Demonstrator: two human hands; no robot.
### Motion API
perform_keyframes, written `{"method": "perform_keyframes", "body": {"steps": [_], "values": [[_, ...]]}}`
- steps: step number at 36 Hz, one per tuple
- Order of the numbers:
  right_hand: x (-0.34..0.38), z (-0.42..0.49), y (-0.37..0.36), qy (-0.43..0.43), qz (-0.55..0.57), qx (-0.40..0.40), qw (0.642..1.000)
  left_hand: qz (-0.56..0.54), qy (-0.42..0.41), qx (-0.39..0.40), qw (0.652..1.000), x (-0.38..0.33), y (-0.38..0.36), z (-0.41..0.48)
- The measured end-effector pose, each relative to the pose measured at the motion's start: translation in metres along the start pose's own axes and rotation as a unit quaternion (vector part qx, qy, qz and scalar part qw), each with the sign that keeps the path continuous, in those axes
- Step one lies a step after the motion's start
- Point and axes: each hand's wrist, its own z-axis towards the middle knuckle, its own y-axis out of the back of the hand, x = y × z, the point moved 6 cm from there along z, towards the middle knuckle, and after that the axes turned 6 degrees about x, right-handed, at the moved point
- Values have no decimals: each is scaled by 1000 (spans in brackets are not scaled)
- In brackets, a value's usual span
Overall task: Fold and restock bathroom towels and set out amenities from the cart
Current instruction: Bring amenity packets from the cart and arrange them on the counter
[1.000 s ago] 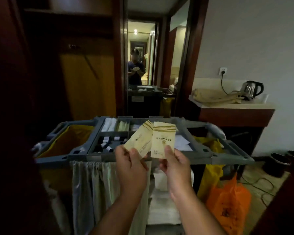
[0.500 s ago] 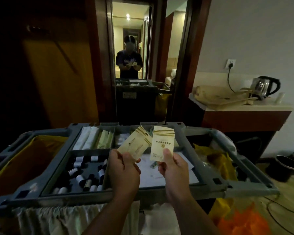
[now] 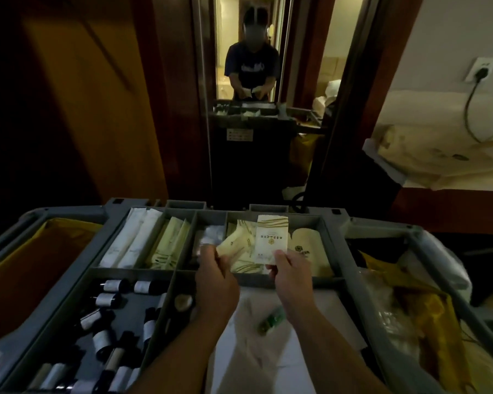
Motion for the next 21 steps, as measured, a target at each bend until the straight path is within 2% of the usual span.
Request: {"method": "perform_keyframes", "body": {"steps": [6, 10, 13, 15, 21], "values": [[-39, 67, -19, 6, -181, -29, 983, 135, -62, 47, 988, 32, -31, 48], [-50, 86, -28, 55, -283, -25, 957, 291, -80, 124, 945, 53, -53, 68], [-56, 90, -36, 66, -435, 0, 898, 371, -83, 189, 905, 62, -67, 73], [-56, 89, -43, 76, -507, 0, 859, 390, -76, 213, 893, 63, -71, 74], [-60, 91, -53, 29, -604, 10, 796, 434, -66, 260, 860, 66, -80, 70]]}}
